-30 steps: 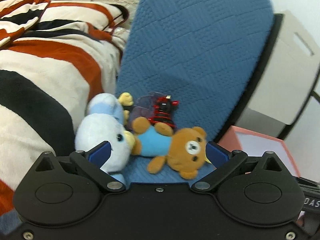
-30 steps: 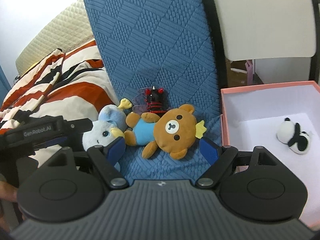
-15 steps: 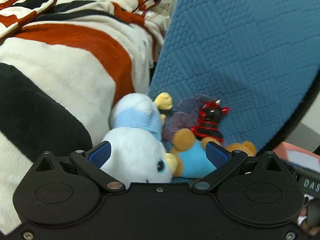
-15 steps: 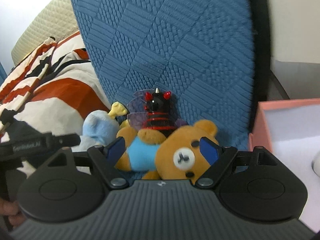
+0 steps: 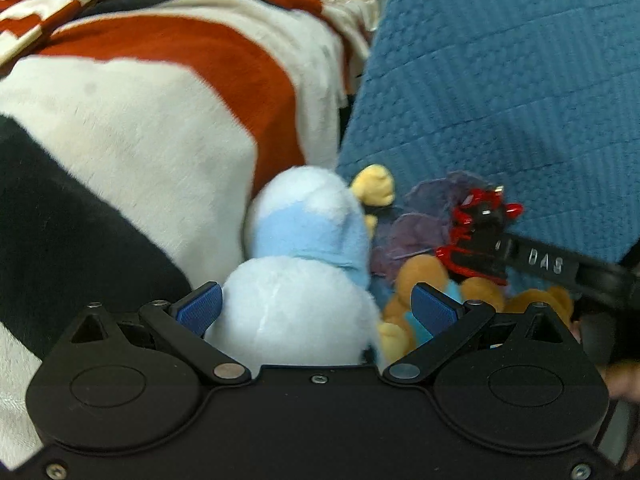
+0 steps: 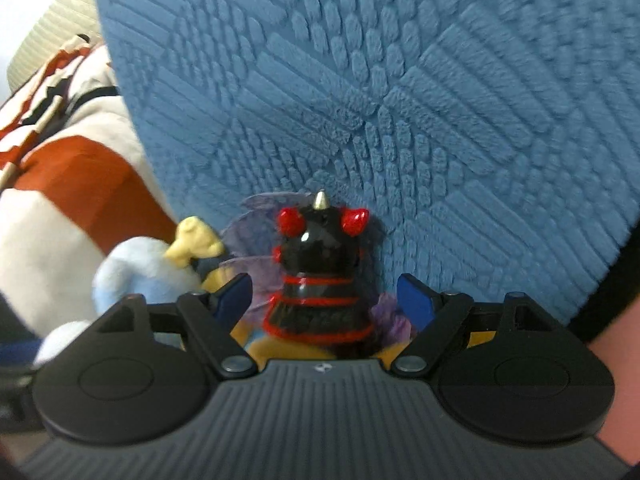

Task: Organize objects
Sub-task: 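Grasp the red-black devil figure with the right gripper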

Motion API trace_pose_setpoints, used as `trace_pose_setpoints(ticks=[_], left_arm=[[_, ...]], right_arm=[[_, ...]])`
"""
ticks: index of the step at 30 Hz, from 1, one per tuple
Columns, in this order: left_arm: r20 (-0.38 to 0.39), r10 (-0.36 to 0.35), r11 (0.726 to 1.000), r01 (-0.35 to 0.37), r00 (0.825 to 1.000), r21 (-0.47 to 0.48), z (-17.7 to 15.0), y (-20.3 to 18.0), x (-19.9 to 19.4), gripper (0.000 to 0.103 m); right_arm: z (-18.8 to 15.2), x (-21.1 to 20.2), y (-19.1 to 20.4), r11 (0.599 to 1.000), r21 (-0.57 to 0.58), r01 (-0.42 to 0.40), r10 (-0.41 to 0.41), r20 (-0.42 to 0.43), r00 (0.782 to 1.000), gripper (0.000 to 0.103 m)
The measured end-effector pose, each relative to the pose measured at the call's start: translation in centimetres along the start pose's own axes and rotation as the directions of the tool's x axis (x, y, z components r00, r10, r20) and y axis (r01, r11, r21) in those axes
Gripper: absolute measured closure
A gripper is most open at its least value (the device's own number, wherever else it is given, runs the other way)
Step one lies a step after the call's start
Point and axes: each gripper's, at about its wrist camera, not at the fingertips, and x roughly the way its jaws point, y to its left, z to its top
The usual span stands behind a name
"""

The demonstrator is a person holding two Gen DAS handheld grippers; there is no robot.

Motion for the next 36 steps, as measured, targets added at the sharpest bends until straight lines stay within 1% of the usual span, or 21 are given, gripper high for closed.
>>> trace_pose_setpoints(ticks=[3, 4, 7, 11, 12, 15, 17, 22, 29, 30, 32, 36], left_arm=[[-0.021, 0.003, 0.999, -0.004, 1.0, -0.034, -0.1, 0.9, 0.8, 0.002], [-0.027, 0.005, 0.999, -0.006, 1.0, -0.039, -0.2, 1.0, 1.1, 0.002], [-0.031, 0.038, 0.999, -0.038, 0.999, -0.012, -0.1, 0.8, 1.9, 0.0], [-0.031, 0.069, 0.997, -0.068, 0.997, 0.021, -0.1, 0.1, 2.7, 0.0], [-0.032, 0.074, 0.997, -0.073, 0.997, 0.026, -0.1, 0.1, 2.8, 0.0], [-0.029, 0.09, 0.995, -0.089, 0.996, 0.046, -0.2, -0.1, 3.0, 0.001], [-0.025, 0.097, 0.994, -0.096, 0.995, 0.05, -0.4, -0.2, 3.0, 0.001], [-0.023, 0.085, 0.996, -0.084, 0.996, 0.031, -0.9, -0.2, 2.5, 0.001], [-0.025, 0.073, 0.997, -0.073, 0.997, -0.021, -1.3, 0.2, 2.1, 0.001], [-0.017, 0.09, 0.995, -0.091, 0.996, -0.044, -1.5, 0.2, 2.1, 0.0], [-0.009, 0.096, 0.994, -0.096, 0.995, -0.044, -1.7, 0.1, 2.0, 0.0], [-0.003, 0.085, 0.994, -0.086, 0.996, -0.063, -2.0, 0.2, 2.0, 0.0]], right_arm=[[0.5, 1.8, -0.3, 1.0, 0.018, 0.002, -0.001, -0.012, 1.0, 0.023], [0.7, 2.4, -0.4, 1.0, 0.027, 0.005, -0.004, -0.018, 1.0, 0.025], [1.0, 3.6, -0.5, 0.999, 0.041, -0.002, 0.004, -0.026, 1.0, 0.026], [1.1, 4.6, -0.2, 1.0, 0.03, 0.001, 0.0, -0.028, 1.0, 0.027], [1.0, 4.8, -0.1, 1.0, 0.031, -0.002, 0.003, -0.035, 0.999, 0.029], [0.8, 5.3, 0.1, 0.999, 0.03, -0.015, 0.016, -0.057, 0.998, 0.04], [0.8, 5.1, 0.3, 1.0, 0.021, -0.007, 0.008, -0.054, 0.999, 0.04], [0.8, 3.8, 1.1, 1.0, -0.019, 0.015, -0.015, -0.032, 0.999, 0.04], [1.6, -0.3, 1.1, 0.998, -0.065, 0.021, -0.019, 0.028, 0.999, 0.04], [1.5, -1.0, 1.0, 0.997, -0.071, 0.026, -0.023, 0.036, 0.999, 0.04], [1.4, -2.3, 0.5, 0.997, -0.077, 0.03, -0.026, 0.048, 0.999, 0.04], [0.5, -5.2, 0.1, 0.996, -0.085, 0.037, -0.032, 0.064, 0.997, 0.04]])
